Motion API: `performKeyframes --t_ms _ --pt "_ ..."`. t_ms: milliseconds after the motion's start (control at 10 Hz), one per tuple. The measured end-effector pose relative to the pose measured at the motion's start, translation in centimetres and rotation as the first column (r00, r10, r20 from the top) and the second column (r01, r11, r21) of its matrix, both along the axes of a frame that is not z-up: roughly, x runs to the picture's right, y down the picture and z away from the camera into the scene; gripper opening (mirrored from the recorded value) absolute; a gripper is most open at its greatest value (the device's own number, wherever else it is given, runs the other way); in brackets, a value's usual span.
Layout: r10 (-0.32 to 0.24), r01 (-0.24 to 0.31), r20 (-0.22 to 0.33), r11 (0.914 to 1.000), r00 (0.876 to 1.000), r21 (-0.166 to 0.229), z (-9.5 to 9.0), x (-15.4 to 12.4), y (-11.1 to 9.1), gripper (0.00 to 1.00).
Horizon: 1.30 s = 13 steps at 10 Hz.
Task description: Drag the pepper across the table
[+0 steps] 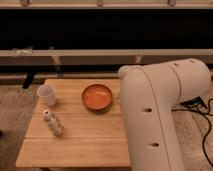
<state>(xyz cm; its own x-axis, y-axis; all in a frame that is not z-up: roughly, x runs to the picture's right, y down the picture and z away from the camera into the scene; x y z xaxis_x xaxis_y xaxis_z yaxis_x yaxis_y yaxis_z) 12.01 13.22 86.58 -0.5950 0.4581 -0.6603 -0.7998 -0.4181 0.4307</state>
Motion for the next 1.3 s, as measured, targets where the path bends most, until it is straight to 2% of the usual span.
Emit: performKeyframes --t_ms 200,400,500,1300 --pt "0.023 -0.023 -0.027 0.9997 0.999 0.012 0.2 2.0 -0.3 0.53" --pt "0.041 -0.04 -0.036 0.999 0.998 0.02 0.9 2.3 -0.5 0.75" --pt "0.048 -0.047 -0.039 0.9986 0.998 0.025 1.1 2.6 -0.6 0.8" --pt "0.063 -0.062 -0.03 0.9974 0.998 0.036 1.5 2.9 -1.1 0.8"
